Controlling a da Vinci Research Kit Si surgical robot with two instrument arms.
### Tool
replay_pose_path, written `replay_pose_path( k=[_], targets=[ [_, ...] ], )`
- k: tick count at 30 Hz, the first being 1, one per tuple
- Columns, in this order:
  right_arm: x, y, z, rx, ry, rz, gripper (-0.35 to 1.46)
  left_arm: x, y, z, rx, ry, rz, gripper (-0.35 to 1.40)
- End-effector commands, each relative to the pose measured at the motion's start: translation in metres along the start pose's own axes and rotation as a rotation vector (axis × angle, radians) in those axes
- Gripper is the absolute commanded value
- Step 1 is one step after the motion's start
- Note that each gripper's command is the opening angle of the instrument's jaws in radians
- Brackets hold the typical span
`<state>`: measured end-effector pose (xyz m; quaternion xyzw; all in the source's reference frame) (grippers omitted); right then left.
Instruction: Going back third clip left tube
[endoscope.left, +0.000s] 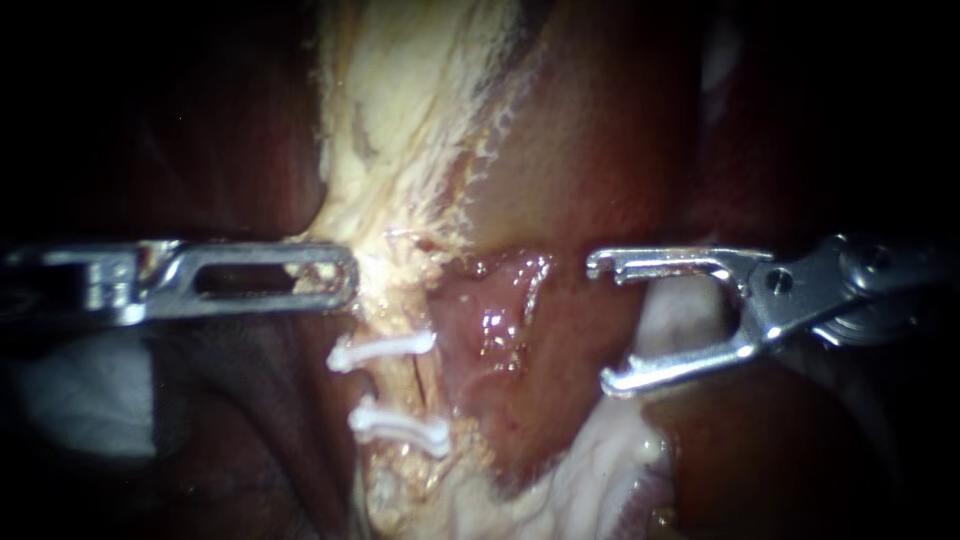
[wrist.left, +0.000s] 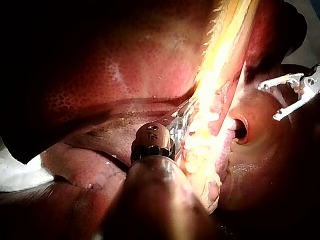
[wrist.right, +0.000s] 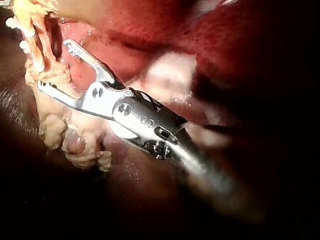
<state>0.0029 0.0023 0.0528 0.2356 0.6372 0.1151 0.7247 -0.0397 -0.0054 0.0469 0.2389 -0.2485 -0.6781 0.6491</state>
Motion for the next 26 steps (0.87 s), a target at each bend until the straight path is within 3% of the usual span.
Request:
replay_pose_path(
  k=[1, 7, 10, 26],
  targets=[
    [-0.0001, 0.0, 0.0, 0.0, 0.0, -0.001, 0.59, 0.0002, 0.0001, 0.0008, 0.005, 0.003, 0.001, -0.35],
    [0.0, -0.0001, -0.0001, 0.001, 0.0, -0.007, 0.6, 0.001, -0.0006, 0.0042, 0.015, 0.013, 0.001, -0.35],
    [0.0001, -0.0002, -0.0002, 0.001, 0.0, -0.007, 0.6, 0.0009, -0.0012, 0.005, 0.017, 0.015, 0.0, -0.35],
    [0.0005, -0.0007, -0.0001, 0.0, 0.002, -0.013, 0.6, 0.0009, -0.0011, 0.0049, 0.013, 0.02, 0.001, -0.35]
  ],
)
